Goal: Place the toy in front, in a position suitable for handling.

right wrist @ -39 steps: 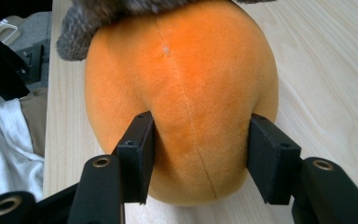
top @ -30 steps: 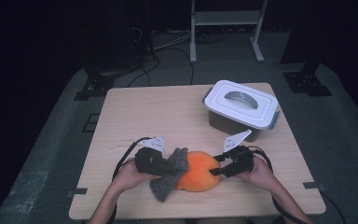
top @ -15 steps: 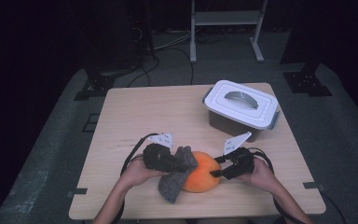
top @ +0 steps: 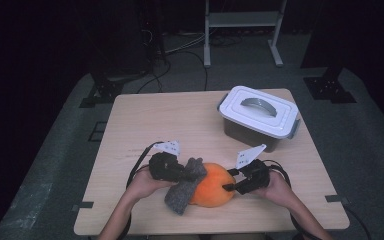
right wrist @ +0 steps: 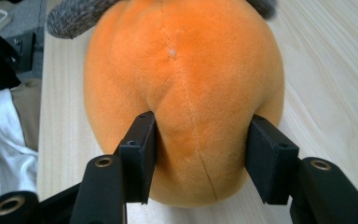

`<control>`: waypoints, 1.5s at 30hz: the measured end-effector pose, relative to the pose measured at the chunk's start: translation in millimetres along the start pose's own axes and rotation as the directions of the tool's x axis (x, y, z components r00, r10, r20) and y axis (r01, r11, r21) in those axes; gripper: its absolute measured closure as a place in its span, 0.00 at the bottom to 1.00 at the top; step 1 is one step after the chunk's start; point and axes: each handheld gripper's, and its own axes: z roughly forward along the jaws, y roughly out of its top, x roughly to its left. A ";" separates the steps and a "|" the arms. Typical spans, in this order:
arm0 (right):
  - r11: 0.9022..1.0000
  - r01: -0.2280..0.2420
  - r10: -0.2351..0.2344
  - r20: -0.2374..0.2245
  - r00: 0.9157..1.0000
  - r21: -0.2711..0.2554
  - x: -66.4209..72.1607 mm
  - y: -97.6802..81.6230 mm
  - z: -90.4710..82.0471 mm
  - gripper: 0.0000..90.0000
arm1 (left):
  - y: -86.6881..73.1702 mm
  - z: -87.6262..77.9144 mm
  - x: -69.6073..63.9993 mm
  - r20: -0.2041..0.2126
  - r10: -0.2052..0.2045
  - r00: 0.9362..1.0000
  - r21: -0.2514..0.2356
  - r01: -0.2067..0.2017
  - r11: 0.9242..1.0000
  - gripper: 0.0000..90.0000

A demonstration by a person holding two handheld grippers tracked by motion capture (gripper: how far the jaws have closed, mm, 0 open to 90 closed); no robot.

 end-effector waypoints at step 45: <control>0.999 0.002 -0.005 -0.070 0.998 -0.035 6.5 11.5 -4.2 0.33 | -9.4 -5.9 -5.3 0.014 0.000 1.000 0.023 -0.001 1.000 0.87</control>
